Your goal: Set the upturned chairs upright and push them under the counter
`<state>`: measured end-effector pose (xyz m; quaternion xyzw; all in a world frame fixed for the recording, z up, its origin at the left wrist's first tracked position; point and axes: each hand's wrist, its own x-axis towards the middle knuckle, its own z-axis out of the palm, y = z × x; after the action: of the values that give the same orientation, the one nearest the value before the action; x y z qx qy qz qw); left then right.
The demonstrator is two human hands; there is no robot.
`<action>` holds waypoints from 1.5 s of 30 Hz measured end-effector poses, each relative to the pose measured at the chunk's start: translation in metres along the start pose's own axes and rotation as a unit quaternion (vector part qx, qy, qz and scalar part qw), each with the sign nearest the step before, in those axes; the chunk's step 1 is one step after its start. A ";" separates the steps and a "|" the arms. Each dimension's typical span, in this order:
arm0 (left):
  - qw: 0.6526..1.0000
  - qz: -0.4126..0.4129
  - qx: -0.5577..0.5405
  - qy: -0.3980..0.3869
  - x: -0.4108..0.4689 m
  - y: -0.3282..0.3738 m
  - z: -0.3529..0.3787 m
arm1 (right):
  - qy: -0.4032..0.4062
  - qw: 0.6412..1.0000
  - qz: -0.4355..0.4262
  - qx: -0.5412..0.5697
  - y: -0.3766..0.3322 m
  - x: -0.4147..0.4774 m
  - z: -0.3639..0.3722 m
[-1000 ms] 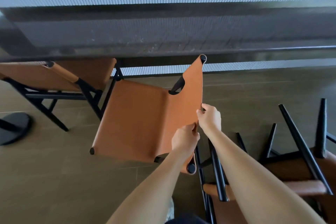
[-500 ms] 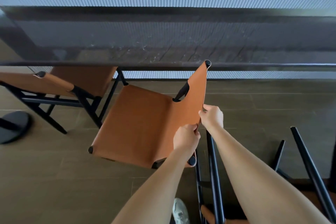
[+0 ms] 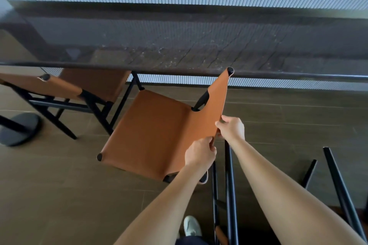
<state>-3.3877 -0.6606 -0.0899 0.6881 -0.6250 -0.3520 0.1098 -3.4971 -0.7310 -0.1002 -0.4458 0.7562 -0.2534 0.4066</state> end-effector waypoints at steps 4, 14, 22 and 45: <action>0.991 -0.048 0.089 -0.086 -0.007 0.000 0.002 | -0.012 0.999 0.039 0.020 0.003 0.000 0.000; 0.972 -0.034 0.218 -0.077 -0.026 -0.004 0.005 | -0.083 0.985 0.103 0.114 0.003 0.000 0.003; 0.955 -0.030 0.285 -0.079 -0.067 -0.074 -0.027 | -0.115 0.972 0.128 0.158 -0.003 -0.009 0.015; 0.934 -0.073 0.347 -0.042 -0.150 -0.197 -0.105 | -0.149 0.963 0.144 0.174 -0.024 -0.090 0.117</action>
<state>-3.1639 -0.5124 -0.0776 0.7119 -0.6601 -0.1491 -0.1878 -3.3632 -0.6657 -0.1106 -0.2875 0.6876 -0.2507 0.6178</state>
